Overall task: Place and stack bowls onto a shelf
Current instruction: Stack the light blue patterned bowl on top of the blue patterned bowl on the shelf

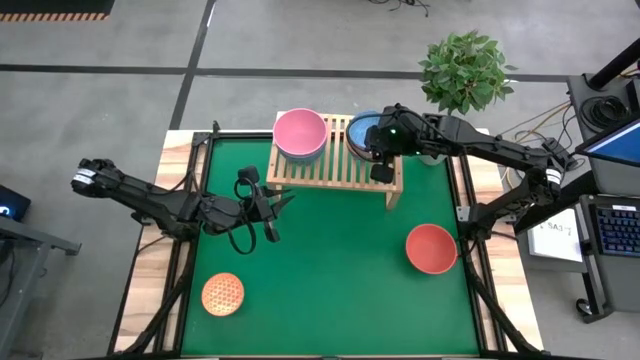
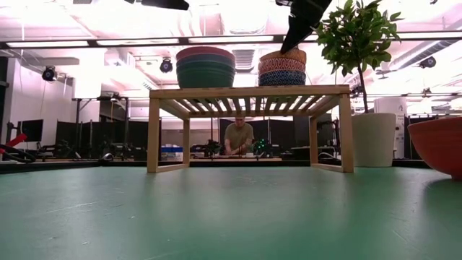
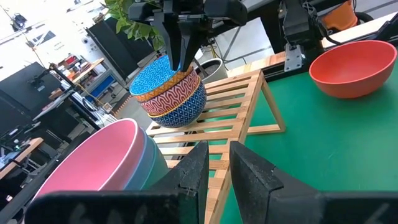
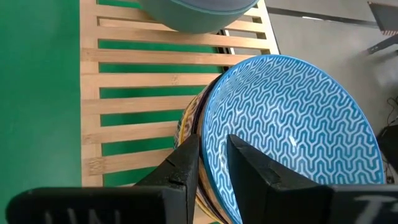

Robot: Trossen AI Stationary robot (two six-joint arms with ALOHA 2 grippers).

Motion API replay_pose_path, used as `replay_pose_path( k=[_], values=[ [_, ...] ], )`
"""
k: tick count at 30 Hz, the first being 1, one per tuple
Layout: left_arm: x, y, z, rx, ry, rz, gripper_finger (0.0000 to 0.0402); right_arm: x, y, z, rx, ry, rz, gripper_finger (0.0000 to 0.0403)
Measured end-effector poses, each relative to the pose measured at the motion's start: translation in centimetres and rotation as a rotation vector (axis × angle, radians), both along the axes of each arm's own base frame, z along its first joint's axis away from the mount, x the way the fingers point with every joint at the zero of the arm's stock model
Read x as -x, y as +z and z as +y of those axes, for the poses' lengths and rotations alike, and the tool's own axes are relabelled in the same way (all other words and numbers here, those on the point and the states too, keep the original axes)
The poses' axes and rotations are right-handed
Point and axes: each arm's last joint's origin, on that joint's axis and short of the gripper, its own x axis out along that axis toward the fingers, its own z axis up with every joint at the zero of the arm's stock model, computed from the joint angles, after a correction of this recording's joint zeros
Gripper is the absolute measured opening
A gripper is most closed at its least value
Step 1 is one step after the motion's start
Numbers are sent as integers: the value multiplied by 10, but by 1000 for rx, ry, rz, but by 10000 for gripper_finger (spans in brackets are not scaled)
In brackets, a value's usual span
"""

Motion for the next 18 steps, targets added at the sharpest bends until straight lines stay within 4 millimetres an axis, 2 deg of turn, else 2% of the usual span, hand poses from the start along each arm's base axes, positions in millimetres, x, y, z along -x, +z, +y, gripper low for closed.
replay_pose_path(
  k=[4, 10, 18],
  values=[
    [0, 0, 0, 0, 0, 0, 48, 0, 0, 0, 1, 1, 0, 61],
    [0, 0, 0, 0, 0, 0, 48, 0, 0, 0, 6, 6, 3, 14],
    [0, 0, 0, 0, 0, 0, 48, 1, 2, 0, 10, 5, -8, 9]
  ],
)
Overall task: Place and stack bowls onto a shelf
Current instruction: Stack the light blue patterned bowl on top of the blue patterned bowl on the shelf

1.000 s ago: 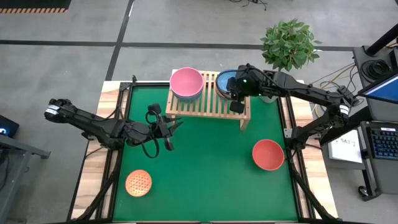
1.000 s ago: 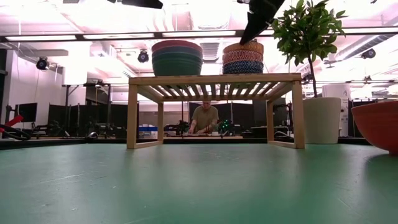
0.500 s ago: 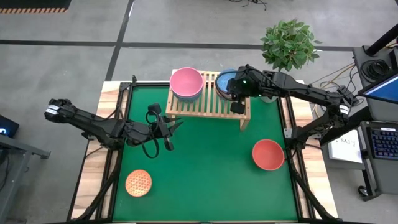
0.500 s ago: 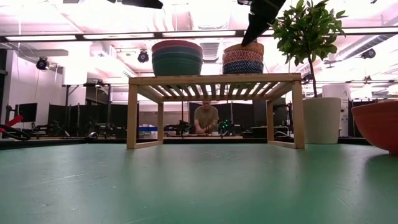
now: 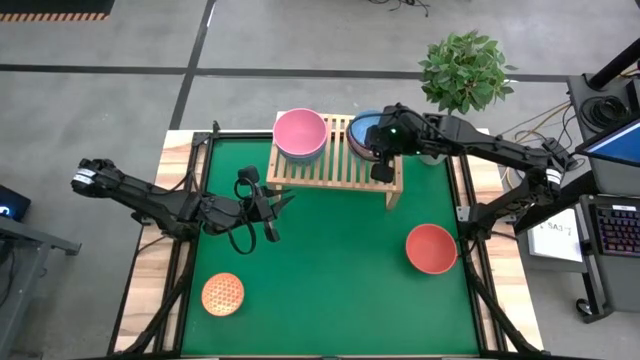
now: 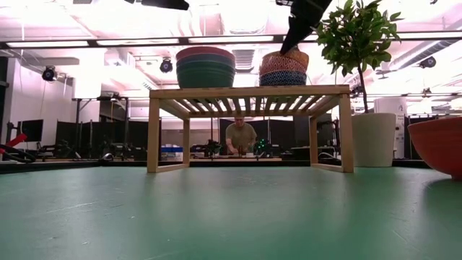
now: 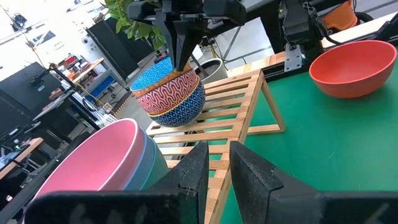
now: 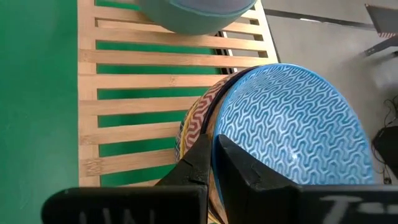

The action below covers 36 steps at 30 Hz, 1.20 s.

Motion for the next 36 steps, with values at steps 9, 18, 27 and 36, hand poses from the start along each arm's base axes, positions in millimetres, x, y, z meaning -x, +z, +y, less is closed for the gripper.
replay_pose_path(
  k=[9, 18, 27, 36],
  values=[
    [0, 0, 0, 0, 0, 0, 48, -1, 6, 0, 13, 8, -57, 9],
    [0, 0, 0, -1, 0, 2, 48, -3, 9, 1, -10, 24, -108, 9],
    [0, -1, 0, -3, 0, 7, 48, -2, 10, 1, -3, 32, -92, 9],
    [0, -1, 0, -3, 0, 7, 48, 0, 9, 2, -17, 22, -81, 9]
  ],
)
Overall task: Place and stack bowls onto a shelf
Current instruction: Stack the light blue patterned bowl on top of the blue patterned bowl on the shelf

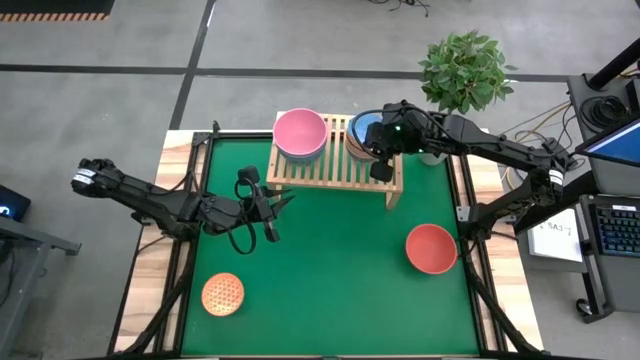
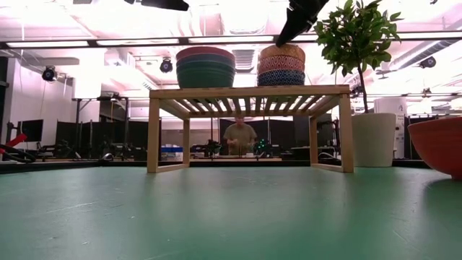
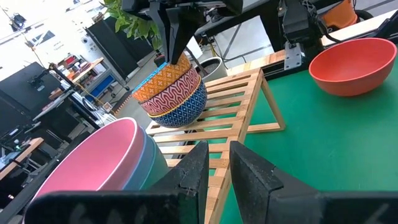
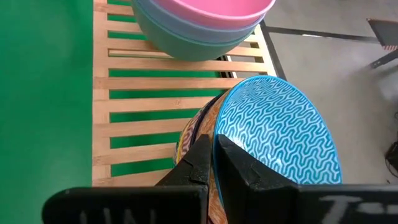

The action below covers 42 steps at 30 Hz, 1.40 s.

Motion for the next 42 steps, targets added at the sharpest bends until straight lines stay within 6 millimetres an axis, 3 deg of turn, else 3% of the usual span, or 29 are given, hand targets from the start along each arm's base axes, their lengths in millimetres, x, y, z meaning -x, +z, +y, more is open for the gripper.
replay_pose_path(
  k=[9, 12, 25, 42],
  values=[
    [0, 0, 0, 0, 0, 0, 48, -2, 1, 1, 48, -24, -2, 9],
    [0, 0, 0, 0, 0, 0, 48, -4, 2, 5, 125, -45, 14, 9],
    [0, 0, 0, 0, 0, 0, 48, -9, 3, 25, 158, 1, 25, 8],
    [0, 0, 0, 0, 0, 0, 48, -17, -8, 23, 154, -21, 64, 8]
  ],
)
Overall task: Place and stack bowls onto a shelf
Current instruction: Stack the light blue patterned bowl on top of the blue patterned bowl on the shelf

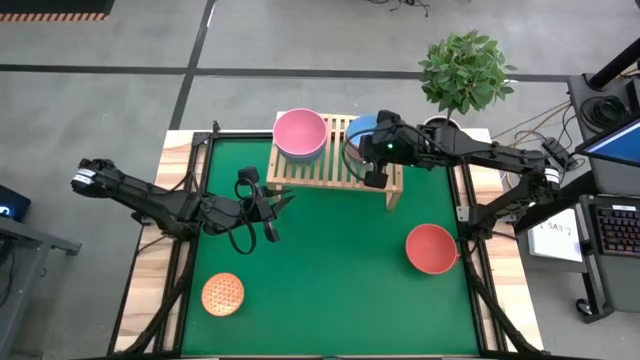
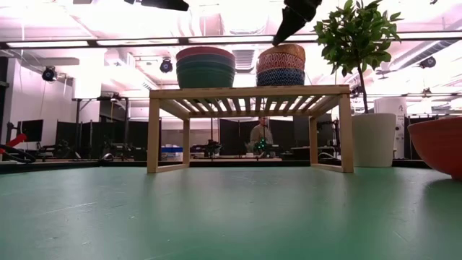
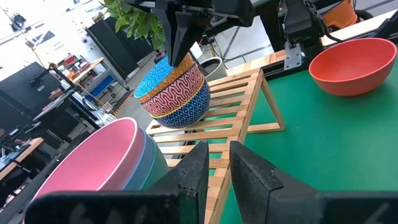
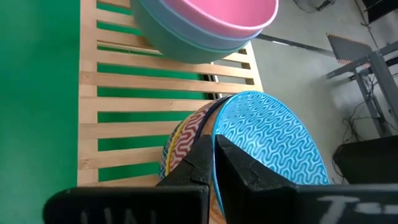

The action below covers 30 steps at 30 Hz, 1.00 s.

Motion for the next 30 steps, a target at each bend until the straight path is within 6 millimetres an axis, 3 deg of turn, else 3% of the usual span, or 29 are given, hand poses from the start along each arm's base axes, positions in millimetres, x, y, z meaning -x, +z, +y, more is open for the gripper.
replay_pose_path(
  k=[8, 17, 23, 30],
  values=[
    [0, 0, 0, 0, 0, 0, 48, 6, 6, 1, -33, -40, -46, 13],
    [0, -1, 0, -3, 0, 10, 48, 15, 15, 13, -86, -19, -114, 50],
    [0, -1, 0, -3, 0, 11, 48, 4, -15, 36, -47, -1, -77, 20],
    [0, -1, 0, -4, 0, 15, 48, 1, -38, 41, 82, -102, -48, 9]
  ],
)
